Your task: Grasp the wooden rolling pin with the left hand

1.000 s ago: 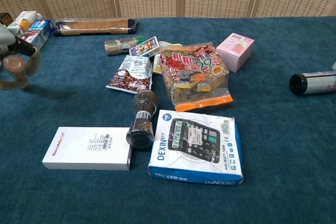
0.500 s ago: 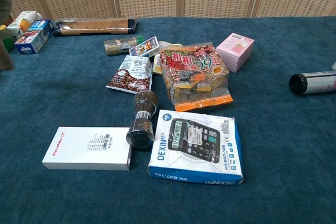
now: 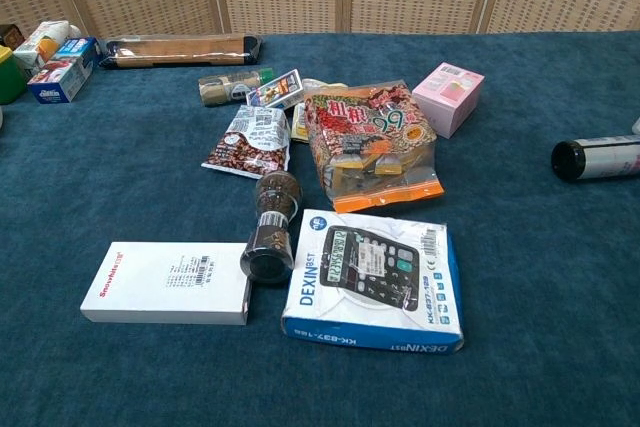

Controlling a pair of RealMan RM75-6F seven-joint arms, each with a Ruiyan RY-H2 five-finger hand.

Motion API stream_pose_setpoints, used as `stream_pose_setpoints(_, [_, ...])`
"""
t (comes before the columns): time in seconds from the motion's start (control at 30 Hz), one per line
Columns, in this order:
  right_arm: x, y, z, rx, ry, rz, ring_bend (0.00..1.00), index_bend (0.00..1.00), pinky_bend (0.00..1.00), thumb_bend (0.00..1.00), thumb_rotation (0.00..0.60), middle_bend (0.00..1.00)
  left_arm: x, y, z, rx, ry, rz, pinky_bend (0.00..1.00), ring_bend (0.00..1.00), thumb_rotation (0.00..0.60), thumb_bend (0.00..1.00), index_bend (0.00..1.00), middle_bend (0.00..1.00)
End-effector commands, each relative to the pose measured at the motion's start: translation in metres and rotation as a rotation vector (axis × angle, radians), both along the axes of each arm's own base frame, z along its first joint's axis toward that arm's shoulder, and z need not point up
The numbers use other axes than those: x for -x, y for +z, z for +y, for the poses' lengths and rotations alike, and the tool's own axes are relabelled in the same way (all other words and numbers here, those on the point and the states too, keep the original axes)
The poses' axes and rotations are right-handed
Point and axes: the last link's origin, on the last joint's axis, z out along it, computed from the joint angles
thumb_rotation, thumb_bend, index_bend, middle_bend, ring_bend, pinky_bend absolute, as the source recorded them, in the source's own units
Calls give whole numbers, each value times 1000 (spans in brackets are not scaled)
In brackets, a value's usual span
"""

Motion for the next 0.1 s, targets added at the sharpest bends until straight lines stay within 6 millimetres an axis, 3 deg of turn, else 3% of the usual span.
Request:
stream_pose_setpoints(0.03, [1,-1,-1,-1,-2,1,0,0,0,318,592,76,-12,18,8,-40,-2,-44,882,948,600,607,712,794])
stream_pose_setpoints(0.1, [2,-1,-1,1,-6,2,0,0,0,320,591,76,-15,24,12,-52,-1,-58,882,949,600,607,712,794])
